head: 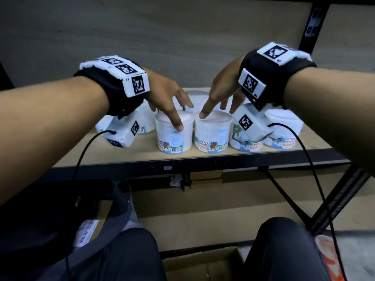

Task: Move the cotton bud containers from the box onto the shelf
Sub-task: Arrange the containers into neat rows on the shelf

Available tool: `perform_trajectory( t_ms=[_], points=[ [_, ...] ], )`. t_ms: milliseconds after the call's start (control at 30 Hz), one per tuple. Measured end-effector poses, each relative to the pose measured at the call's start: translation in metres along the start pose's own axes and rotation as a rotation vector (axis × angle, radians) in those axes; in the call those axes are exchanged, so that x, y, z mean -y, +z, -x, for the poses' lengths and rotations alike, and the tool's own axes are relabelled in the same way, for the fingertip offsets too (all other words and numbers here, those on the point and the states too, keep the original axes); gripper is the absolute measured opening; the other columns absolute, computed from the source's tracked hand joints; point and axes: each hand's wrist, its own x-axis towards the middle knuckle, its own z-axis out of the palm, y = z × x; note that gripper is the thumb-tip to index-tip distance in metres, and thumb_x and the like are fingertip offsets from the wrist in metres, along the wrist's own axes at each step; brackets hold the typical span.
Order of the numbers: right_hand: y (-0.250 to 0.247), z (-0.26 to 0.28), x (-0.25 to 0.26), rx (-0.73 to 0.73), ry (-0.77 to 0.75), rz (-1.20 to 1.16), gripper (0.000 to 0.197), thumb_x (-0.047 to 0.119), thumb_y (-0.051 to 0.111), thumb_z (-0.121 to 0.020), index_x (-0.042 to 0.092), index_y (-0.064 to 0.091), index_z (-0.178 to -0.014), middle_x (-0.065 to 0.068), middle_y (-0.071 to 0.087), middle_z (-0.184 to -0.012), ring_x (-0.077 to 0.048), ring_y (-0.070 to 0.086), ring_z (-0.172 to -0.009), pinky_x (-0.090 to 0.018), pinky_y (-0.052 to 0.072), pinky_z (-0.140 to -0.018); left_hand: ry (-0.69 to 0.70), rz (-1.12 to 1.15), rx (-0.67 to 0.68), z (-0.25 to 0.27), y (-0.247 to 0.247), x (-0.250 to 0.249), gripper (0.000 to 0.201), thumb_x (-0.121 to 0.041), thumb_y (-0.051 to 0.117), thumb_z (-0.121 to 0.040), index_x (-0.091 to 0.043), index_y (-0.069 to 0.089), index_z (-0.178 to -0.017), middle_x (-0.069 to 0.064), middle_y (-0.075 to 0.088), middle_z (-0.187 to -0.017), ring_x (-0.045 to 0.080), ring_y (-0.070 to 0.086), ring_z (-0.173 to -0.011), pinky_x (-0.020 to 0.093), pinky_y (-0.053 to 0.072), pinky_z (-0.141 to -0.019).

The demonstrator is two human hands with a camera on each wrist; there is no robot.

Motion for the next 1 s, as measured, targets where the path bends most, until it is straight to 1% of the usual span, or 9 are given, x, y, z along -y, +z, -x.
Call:
perform_trajectory(
  t_ms=[67, 167, 200, 267, 367, 467, 700, 867, 1000],
  points=[
    [0.001, -0.002, 0.003, 0.012, 0.025, 0.025, 0.075, 0.051, 0.080, -0.075, 0.008, 0.057, -0.132, -0.005, 0.062, -0.092, -0.023, 0.067, -0.099, -0.045, 0.050, -0.102, -0.011, 0.011, 0.035, 0.000, -0.002, 0.001, 0.078, -0.047, 0.084, -0.069, -0.050, 0.047, -0.137, -0.027, 0.055, -0.129, 0.007, 0.058, -0.110, 0.036, 0.047, -0.104],
    [0.004, -0.008, 0.008, 0.033, 0.041, 0.064, 0.074, 0.053, 0.083, -0.070, 0.010, 0.062, -0.126, -0.014, 0.068, -0.103, -0.027, 0.069, -0.094, -0.044, 0.052, -0.098, -0.025, 0.061, 0.048, -0.002, -0.003, 0.000, 0.064, -0.032, 0.083, -0.076, -0.043, 0.055, -0.133, -0.036, 0.065, -0.072, -0.002, 0.063, -0.077, 0.029, 0.053, -0.092],
    [0.005, -0.009, 0.009, 0.028, 0.044, 0.075, 0.072, 0.052, 0.083, -0.070, 0.010, 0.063, -0.125, -0.014, 0.069, -0.104, -0.026, 0.069, -0.094, -0.044, 0.053, -0.098, -0.017, 0.079, 0.046, -0.003, -0.003, 0.000, 0.061, -0.028, 0.083, -0.077, -0.040, 0.057, -0.131, -0.035, 0.064, -0.065, -0.004, 0.063, -0.071, 0.026, 0.054, -0.086],
    [0.006, -0.010, 0.010, 0.005, 0.039, 0.081, 0.069, 0.051, 0.083, -0.069, 0.010, 0.064, -0.123, -0.014, 0.069, -0.104, -0.026, 0.070, -0.095, -0.043, 0.053, -0.098, -0.009, 0.109, 0.043, -0.005, -0.004, 0.001, 0.060, -0.025, 0.084, -0.075, -0.037, 0.060, -0.130, -0.030, 0.066, -0.079, -0.004, 0.063, -0.074, 0.024, 0.056, -0.080],
    [0.006, -0.010, 0.010, -0.018, 0.028, 0.057, 0.072, 0.048, 0.086, -0.067, 0.008, 0.064, -0.123, -0.016, 0.068, -0.104, -0.028, 0.069, -0.100, -0.043, 0.053, -0.098, -0.003, 0.140, 0.077, -0.008, -0.005, 0.003, 0.062, -0.026, 0.086, -0.072, -0.037, 0.062, -0.128, -0.020, 0.063, -0.111, -0.001, 0.062, -0.089, 0.027, 0.058, -0.083],
    [0.007, -0.012, 0.010, -0.036, 0.014, 0.051, 0.070, 0.045, 0.087, -0.067, 0.006, 0.064, -0.121, -0.017, 0.068, -0.104, -0.028, 0.069, -0.100, -0.042, 0.053, -0.097, 0.008, 0.165, 0.098, -0.011, -0.005, 0.004, 0.062, -0.027, 0.088, -0.068, -0.038, 0.065, -0.125, -0.015, 0.061, -0.125, 0.006, 0.062, -0.104, 0.032, 0.058, -0.087],
    [0.008, -0.016, 0.007, -0.023, -0.025, 0.036, 0.056, 0.041, 0.090, -0.062, 0.010, 0.071, -0.105, -0.015, 0.070, -0.105, -0.027, 0.071, -0.095, -0.043, 0.055, -0.094, -0.018, 0.199, 0.124, -0.010, -0.003, 0.007, 0.051, -0.032, 0.090, -0.063, -0.038, 0.074, -0.111, -0.012, 0.067, -0.123, 0.018, 0.065, -0.111, 0.041, 0.059, -0.086],
    [0.008, -0.011, 0.006, 0.014, -0.045, 0.040, 0.078, 0.043, 0.092, -0.046, 0.014, 0.070, -0.114, -0.010, 0.069, -0.110, -0.026, 0.072, -0.095, -0.043, 0.056, -0.093, -0.086, 0.247, 0.067, -0.007, 0.000, 0.002, 0.054, -0.038, 0.093, -0.056, -0.032, 0.075, -0.106, -0.002, 0.070, -0.111, 0.026, 0.069, -0.101, 0.044, 0.061, -0.075],
    [0.009, -0.010, 0.000, 0.043, -0.085, -0.009, 0.062, 0.028, 0.089, -0.065, 0.018, 0.068, -0.122, -0.008, 0.066, -0.118, -0.023, 0.068, -0.102, -0.037, 0.054, -0.096, -0.146, 0.260, 0.033, -0.007, 0.004, -0.005, 0.058, -0.044, 0.092, -0.056, -0.021, 0.073, -0.105, 0.005, 0.065, -0.109, 0.034, 0.069, -0.092, 0.045, 0.062, -0.069]
  ],
)
